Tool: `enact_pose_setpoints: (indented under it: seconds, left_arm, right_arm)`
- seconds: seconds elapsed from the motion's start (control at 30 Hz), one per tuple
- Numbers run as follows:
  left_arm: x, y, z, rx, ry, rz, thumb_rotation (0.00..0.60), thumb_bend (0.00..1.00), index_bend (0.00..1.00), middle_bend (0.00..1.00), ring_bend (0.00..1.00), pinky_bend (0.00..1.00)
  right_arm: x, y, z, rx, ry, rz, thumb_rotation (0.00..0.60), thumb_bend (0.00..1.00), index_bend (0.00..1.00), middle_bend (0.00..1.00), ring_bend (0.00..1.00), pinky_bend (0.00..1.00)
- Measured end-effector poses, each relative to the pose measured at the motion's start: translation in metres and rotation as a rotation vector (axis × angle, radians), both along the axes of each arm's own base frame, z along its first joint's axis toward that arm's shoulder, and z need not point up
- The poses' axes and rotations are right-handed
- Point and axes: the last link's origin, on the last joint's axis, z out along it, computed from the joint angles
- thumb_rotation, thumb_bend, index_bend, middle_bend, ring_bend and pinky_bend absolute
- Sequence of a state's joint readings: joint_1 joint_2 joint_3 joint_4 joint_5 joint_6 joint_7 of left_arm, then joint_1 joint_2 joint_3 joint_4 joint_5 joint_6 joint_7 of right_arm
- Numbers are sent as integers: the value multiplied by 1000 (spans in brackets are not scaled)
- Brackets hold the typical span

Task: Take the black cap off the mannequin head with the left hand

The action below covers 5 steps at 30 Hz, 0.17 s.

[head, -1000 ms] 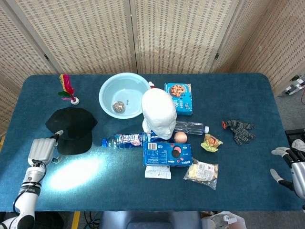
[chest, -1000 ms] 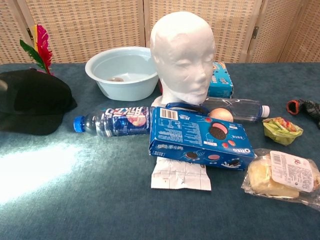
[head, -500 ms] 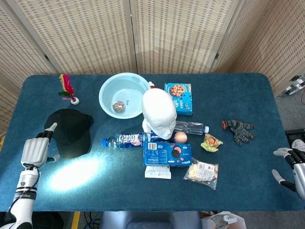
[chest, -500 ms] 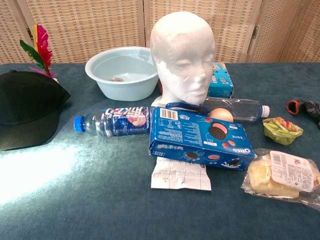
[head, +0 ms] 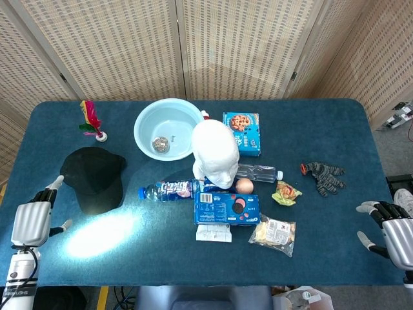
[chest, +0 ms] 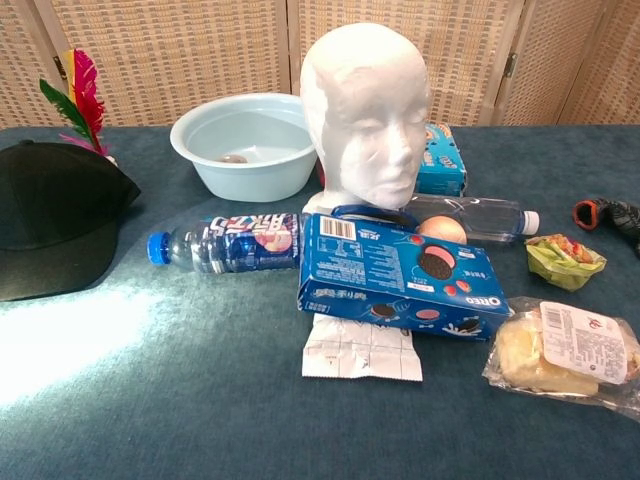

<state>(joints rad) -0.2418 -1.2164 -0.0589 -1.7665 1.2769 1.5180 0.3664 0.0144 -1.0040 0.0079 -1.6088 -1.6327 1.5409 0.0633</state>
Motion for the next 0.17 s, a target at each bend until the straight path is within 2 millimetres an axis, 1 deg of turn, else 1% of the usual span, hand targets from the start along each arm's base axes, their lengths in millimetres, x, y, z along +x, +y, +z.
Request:
enact_pose_setpoints:
  seconds: [0.17]
  left_arm:
    - [-2,-20,-2,10,16,-28,600,112,3,201,286,484]
  right_arm:
    - [3,-4,-5,17,-12,27,600,261,366,315,247,305]
